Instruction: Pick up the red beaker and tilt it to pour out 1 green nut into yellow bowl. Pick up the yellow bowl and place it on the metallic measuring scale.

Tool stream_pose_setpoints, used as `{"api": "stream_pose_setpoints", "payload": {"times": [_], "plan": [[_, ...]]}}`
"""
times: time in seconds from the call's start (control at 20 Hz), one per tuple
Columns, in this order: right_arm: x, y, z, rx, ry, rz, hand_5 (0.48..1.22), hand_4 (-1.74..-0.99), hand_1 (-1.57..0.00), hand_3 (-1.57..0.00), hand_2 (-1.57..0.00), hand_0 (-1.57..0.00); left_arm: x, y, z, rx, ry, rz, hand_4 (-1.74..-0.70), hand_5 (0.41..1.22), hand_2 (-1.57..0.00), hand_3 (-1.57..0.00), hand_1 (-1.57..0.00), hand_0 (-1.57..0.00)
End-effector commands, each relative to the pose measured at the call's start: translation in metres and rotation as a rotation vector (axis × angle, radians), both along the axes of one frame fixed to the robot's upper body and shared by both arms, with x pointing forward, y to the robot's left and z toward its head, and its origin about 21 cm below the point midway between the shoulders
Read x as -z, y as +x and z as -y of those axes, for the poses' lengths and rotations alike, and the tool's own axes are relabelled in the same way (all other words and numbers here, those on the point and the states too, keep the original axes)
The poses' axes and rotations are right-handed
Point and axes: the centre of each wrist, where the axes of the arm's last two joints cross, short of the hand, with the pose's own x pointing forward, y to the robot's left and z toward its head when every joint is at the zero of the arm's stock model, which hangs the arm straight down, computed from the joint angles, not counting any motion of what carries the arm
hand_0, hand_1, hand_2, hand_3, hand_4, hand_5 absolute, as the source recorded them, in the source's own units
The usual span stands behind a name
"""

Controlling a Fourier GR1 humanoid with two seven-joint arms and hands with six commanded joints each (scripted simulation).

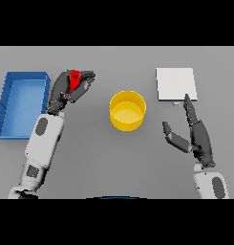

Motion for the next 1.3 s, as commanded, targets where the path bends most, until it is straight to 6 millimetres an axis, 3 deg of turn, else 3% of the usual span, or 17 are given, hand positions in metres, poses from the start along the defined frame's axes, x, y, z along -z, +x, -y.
{"api": "stream_pose_setpoints", "payload": {"times": [0.0, 0.1, 0.3, 0.5, 0.9, 0.95, 1.1, 1.25], "plan": [[0.0, 0.0, -0.002, -0.003, 0.003, 0.0, 0.661, -1.219, 0.0, 0.0, 0.0, 0.0, -0.002, 0.002, 0.0, 0.004, 0.018, 0.002, -1.72, 1.138, -1.56, -1.55, -1.56, -1.56], [-0.002, 0.001, 0.0, 0.004, -0.006, -0.003, 0.662, -1.213, 0.0, 0.0, 0.0, 0.0, -0.004, 0.005, 0.001, 0.023, 0.079, 0.017, -1.73, 1.138, -1.56, -1.56, -1.56, -1.56], [0.004, -0.001, 0.0, 0.011, -0.02, -0.032, 0.658, -1.194, 0.0, 0.0, 0.0, 0.0, -0.026, 0.015, 0.005, 0.088, 0.336, 0.043, -1.74, 1.12, -1.57, -1.56, -1.57, -1.57], [0.0, 0.001, 0.0, 0.007, -0.021, -0.037, 0.663, -1.178, 0.0, 0.0, 0.0, 0.0, -0.05, 0.019, 0.025, 0.177, 0.602, 0.081, -1.74, 1.129, -1.57, -1.57, -1.57, -1.57], [-0.001, -0.004, -0.002, -0.006, 0.012, -0.041, 0.676, -1.187, 0.0, 0.0, 0.0, 0.0, -0.068, 0.024, 0.066, 0.323, 1.156, 0.168, -1.74, 1.197, -1.57, -1.57, -1.57, -1.57], [-0.001, -0.003, 0.002, 0.004, 0.007, -0.05, 0.675, -1.191, 0.0, 0.0, 0.0, 0.0, -0.07, 0.025, 0.071, 0.346, 1.227, 0.171, -1.69, 1.202, -1.57, -1.57, -1.57, -1.57], [-0.001, -0.001, 0.001, 0.009, 0.037, -0.061, 0.671, -1.195, 0.0, 0.0, 0.0, 0.0, -0.078, 0.028, 0.083, 0.407, 1.403, 0.211, -1.71, 1.211, -1.57, -1.38, -1.57, -1.57], [0.003, -0.007, -0.005, 0.007, 0.072, -0.076, 0.651, -1.202, 0.0, 0.0, 0.0, 0.0, -0.087, 0.032, 0.095, 0.479, 1.561, 0.242, -1.72, 1.216, -1.57, -1.33, -1.57, -1.57]]}}
